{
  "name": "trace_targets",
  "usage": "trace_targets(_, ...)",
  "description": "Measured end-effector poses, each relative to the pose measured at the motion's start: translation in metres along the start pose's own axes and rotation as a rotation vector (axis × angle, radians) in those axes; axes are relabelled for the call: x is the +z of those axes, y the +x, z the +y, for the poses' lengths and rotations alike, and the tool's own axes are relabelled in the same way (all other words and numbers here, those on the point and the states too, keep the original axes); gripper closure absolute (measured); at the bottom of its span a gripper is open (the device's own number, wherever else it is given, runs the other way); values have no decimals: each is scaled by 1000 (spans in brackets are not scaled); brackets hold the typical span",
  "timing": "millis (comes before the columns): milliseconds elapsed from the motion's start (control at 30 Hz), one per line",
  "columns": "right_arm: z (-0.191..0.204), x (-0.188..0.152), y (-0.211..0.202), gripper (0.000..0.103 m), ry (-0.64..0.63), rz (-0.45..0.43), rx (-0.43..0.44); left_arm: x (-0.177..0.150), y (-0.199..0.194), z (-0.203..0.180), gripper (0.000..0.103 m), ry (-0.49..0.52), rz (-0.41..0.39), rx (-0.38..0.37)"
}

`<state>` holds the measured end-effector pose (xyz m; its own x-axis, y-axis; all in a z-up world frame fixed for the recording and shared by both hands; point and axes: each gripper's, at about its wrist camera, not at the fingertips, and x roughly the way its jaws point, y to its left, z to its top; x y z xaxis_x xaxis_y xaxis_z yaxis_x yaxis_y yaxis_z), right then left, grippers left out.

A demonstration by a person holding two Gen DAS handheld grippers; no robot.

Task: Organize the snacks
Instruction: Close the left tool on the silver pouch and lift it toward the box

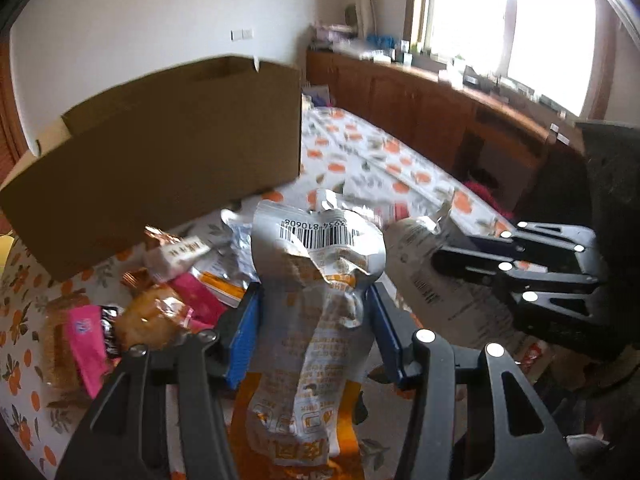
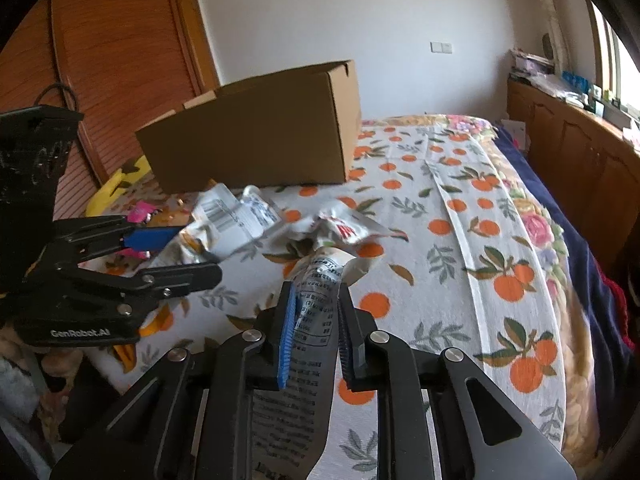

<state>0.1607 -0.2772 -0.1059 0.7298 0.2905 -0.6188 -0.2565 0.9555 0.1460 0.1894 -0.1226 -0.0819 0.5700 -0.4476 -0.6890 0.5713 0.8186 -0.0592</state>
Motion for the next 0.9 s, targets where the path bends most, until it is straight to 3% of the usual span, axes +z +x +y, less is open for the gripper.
trace_targets(200, 7, 15, -1, 89, -22, -18, 6, 8, -20, 16, 51, -47, -113, 13)
trace_targets(667, 27, 57, -16, 89, -103, -103, -10, 15, -46, 48, 51, -95, -237, 31)
trace_targets(900, 39, 98, -24, 89, -163, -169, -13, 35, -59, 68, 50, -92, -274, 63)
